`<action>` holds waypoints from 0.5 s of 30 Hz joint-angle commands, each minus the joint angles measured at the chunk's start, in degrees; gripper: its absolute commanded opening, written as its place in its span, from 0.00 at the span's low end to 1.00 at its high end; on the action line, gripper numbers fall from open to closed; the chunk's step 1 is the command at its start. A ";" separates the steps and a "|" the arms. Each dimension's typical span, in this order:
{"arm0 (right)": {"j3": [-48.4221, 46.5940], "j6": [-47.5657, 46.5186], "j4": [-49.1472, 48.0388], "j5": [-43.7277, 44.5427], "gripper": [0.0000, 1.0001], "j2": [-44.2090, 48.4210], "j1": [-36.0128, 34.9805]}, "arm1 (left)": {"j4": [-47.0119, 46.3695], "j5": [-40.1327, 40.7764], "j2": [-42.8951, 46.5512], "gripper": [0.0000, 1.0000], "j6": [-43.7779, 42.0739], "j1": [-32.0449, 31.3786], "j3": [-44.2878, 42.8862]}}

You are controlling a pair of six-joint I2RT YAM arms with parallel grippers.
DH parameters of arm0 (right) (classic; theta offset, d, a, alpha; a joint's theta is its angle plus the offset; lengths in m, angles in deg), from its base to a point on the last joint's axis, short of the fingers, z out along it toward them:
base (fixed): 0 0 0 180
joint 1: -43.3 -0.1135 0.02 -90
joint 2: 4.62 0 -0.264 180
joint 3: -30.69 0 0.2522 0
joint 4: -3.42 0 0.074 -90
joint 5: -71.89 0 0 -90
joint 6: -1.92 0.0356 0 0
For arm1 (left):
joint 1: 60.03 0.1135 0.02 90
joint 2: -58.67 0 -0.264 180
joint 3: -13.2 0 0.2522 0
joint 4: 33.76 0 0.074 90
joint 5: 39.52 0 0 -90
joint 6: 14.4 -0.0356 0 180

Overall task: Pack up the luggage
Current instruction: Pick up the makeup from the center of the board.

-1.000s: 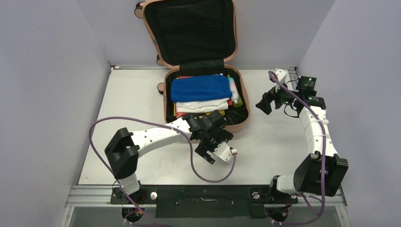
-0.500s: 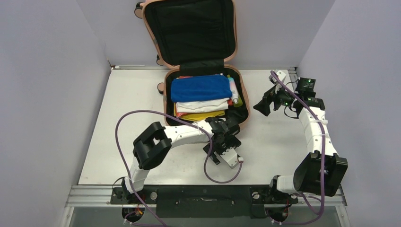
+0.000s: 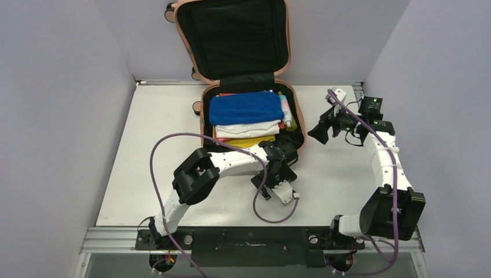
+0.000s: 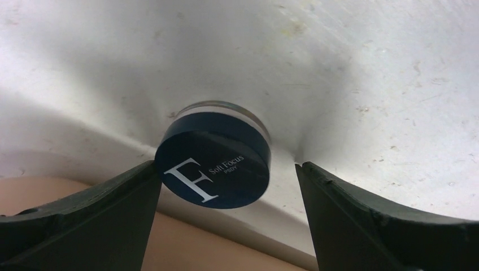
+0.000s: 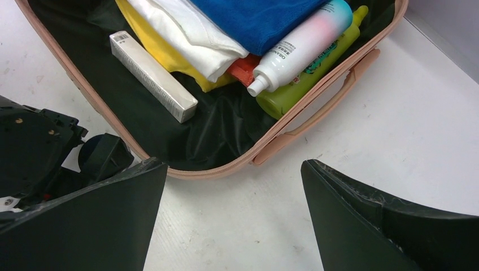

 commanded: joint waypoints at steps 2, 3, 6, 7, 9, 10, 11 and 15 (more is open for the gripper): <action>0.34 -1.67 -2.73 -2.68 0.93 1.86 -0.86 | 4.64 -1.50 -1.62 0.89 -2.12 -0.02 -2.94; 0.36 -1.67 -2.80 -2.61 0.93 1.78 -0.88 | 4.80 -1.26 -2.02 0.87 -1.95 -0.04 -3.26; 0.48 -1.69 -2.90 -2.59 0.92 1.59 -0.97 | 5.41 -0.57 -3.01 0.80 -1.36 -0.01 -4.27; 0.56 -1.67 -3.01 -2.59 0.92 1.59 -1.04 | 5.55 -0.48 -3.31 0.78 -1.08 -0.01 -4.65; 0.57 -1.65 -3.11 -2.55 0.92 1.42 -1.10 | 5.92 -0.70 -3.69 0.72 -0.66 -0.02 -5.29; 0.59 -1.59 -3.21 -2.51 0.92 1.34 -1.14 | 6.02 -1.05 -3.65 0.69 -0.40 -0.01 -5.48; 0.61 -1.58 -3.19 -2.44 0.92 1.30 -1.15 | 6.03 -1.42 -3.53 0.68 -0.24 -0.01 -5.55; 0.73 -1.37 -3.58 -1.82 0.92 1.34 -1.22 | 6.20 -3.50 -2.49 0.53 0.71 -0.06 -5.56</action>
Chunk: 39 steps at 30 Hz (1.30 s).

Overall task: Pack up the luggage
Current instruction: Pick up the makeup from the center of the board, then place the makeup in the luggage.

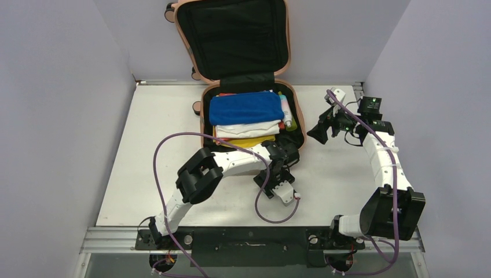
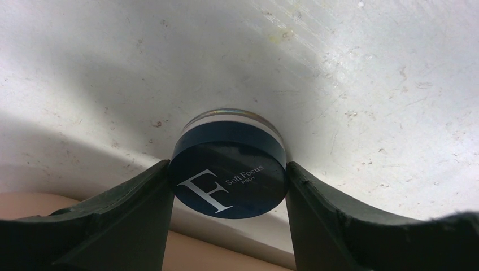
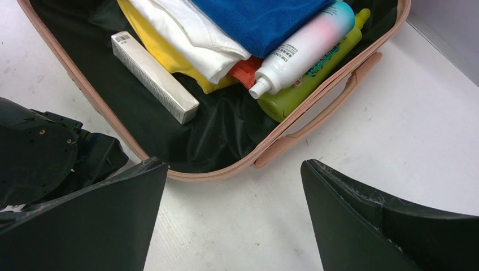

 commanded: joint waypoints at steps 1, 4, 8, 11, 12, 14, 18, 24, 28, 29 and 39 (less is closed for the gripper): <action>0.53 -1.17 -3.46 -1.78 0.92 1.42 -0.33 | 1.52 -3.62 0.72 0.51 0.80 -0.12 -2.37; 0.74 -0.57 -4.27 -1.06 0.92 1.66 -0.32 | 1.59 -4.15 2.55 0.44 2.84 -0.21 -2.65; 0.98 0.57 -5.59 0.63 0.92 2.22 -0.32 | 2.15 -4.01 7.65 0.40 8.27 -0.25 -3.93; 1.26 2.82 -7.82 1.66 0.92 3.01 -0.32 | 2.46 -3.80 12.81 0.38 12.31 -0.34 -4.83; 1.45 4.20 -9.10 2.05 0.92 3.20 -0.36 | 2.17 -3.46 14.63 0.38 14.11 -0.34 -4.80; 1.36 6.20 -10.81 3.24 0.92 3.16 -0.37 | 0.56 -1.75 18.53 0.39 16.63 -0.30 -4.11; 1.82 7.47 -11.91 5.72 0.92 3.59 0.17 | -5.47 3.64 24.79 0.40 19.07 1.19 -0.17; 2.64 8.77 -13.11 5.83 0.92 4.75 1.53 | -9.61 8.21 24.09 0.40 21.62 8.89 -0.81; 2.91 9.18 -13.51 5.67 0.92 4.79 1.61 | -7.30 8.46 19.23 0.40 22.77 14.62 -5.34; 3.00 9.24 -13.60 5.57 0.92 4.73 1.62 | -6.47 8.39 18.17 0.40 22.81 15.99 -5.96; 3.16 9.27 -13.90 4.70 0.92 3.64 1.57 | 4.31 5.65 15.73 0.40 20.03 22.16 -3.21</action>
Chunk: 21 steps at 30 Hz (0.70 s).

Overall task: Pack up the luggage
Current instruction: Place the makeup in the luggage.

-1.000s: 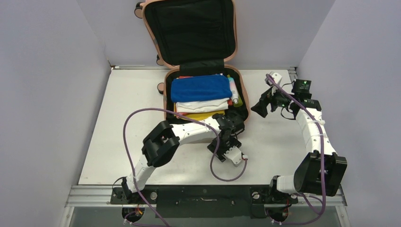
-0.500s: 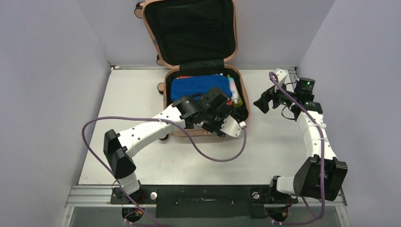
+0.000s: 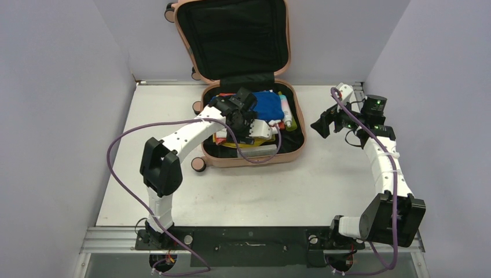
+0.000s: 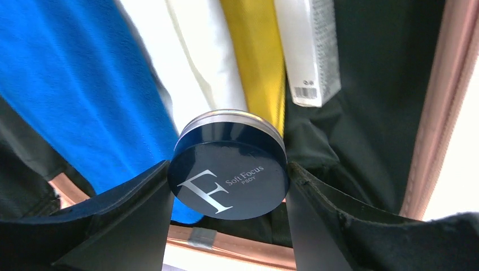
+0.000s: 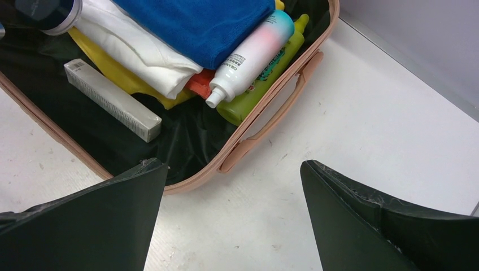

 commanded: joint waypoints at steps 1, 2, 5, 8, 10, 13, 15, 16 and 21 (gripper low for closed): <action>0.39 0.13 -3.18 -1.64 0.92 0.65 0.38 | 7.27 -3.14 1.96 0.40 -1.65 -0.18 1.54; 0.36 0.18 -3.12 -1.65 0.92 0.49 0.37 | 7.98 -3.56 2.27 0.40 -2.08 -0.22 2.69; 0.41 0.28 -3.17 -1.83 0.92 0.18 0.37 | 9.68 -4.46 2.95 0.40 -3.12 -0.29 5.37; 0.37 0.55 -3.21 -2.13 0.92 0.03 0.33 | 9.42 -3.91 2.71 0.40 -3.17 -0.31 7.56; 0.31 0.65 -3.21 -2.31 0.92 -0.03 0.28 | 9.05 -3.16 1.83 0.40 -3.04 -0.31 8.33; 0.38 0.66 -3.17 -2.36 0.92 0.06 0.28 | 8.66 -2.64 0.02 0.41 -1.95 -0.24 8.13; 0.35 0.74 -3.17 -2.40 0.92 0.15 0.28 | 8.94 -2.28 -1.26 0.46 -1.54 -0.27 7.41; 0.36 0.71 -3.21 -2.37 0.92 0.09 0.28 | 9.08 -2.08 -1.82 0.50 -1.23 -0.30 6.89; 0.41 0.66 -3.08 -2.60 0.92 0.08 0.28 | 6.48 -1.00 -1.75 0.69 -0.45 -0.18 6.30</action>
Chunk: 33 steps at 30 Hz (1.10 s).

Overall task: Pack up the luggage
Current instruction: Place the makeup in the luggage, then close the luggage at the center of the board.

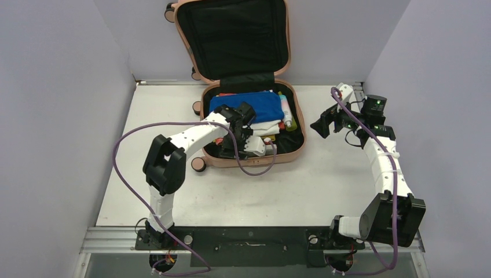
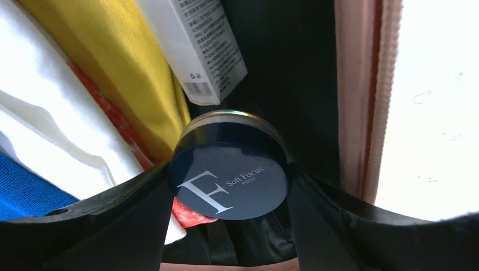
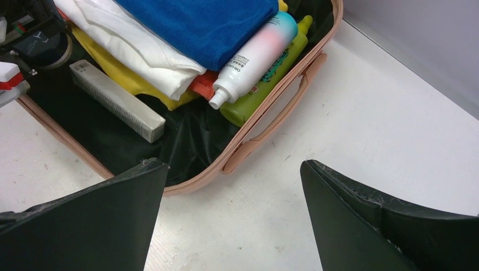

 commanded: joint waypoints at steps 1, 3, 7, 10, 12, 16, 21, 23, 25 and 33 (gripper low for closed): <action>0.40 0.29 -3.06 -2.02 0.92 0.13 0.28 | -1.30 0.21 0.29 0.73 1.10 -0.04 -1.20; 0.32 0.29 -2.95 -2.10 0.92 0.13 0.28 | -2.19 0.31 1.17 0.77 0.99 -0.05 -1.49; 0.37 0.12 -2.99 -2.19 0.92 0.09 0.28 | -2.28 0.42 3.24 0.99 1.40 0.08 -3.46; 0.21 0.07 -2.94 -1.94 0.92 -0.24 -0.14 | -1.81 -0.17 5.18 0.96 1.68 0.17 -5.37; 0.08 0.03 -2.82 -1.85 0.92 -0.52 -0.39 | -1.38 0.56 6.62 0.96 1.90 0.13 -6.99; -0.08 0.02 -2.75 -1.57 0.92 -0.40 -0.59 | -1.23 0.19 9.99 0.96 2.96 1.37 -11.45; -0.08 0.10 -2.74 -1.42 0.92 -0.32 -0.68 | -9.31 1.11 15.89 0.96 6.30 4.51 -12.31; -0.04 0.28 -2.84 -1.40 0.92 -0.25 -0.68 | -15.35 1.95 17.41 0.96 8.42 6.93 -12.06; -0.08 0.38 -2.99 -1.40 0.92 -0.26 -0.68 | -24.16 4.20 19.17 0.96 11.83 10.04 -11.18; 0.03 0.54 -3.06 -1.16 0.92 -0.48 -0.86 | -56.85 5.11 18.44 0.96 26.54 25.41 -9.91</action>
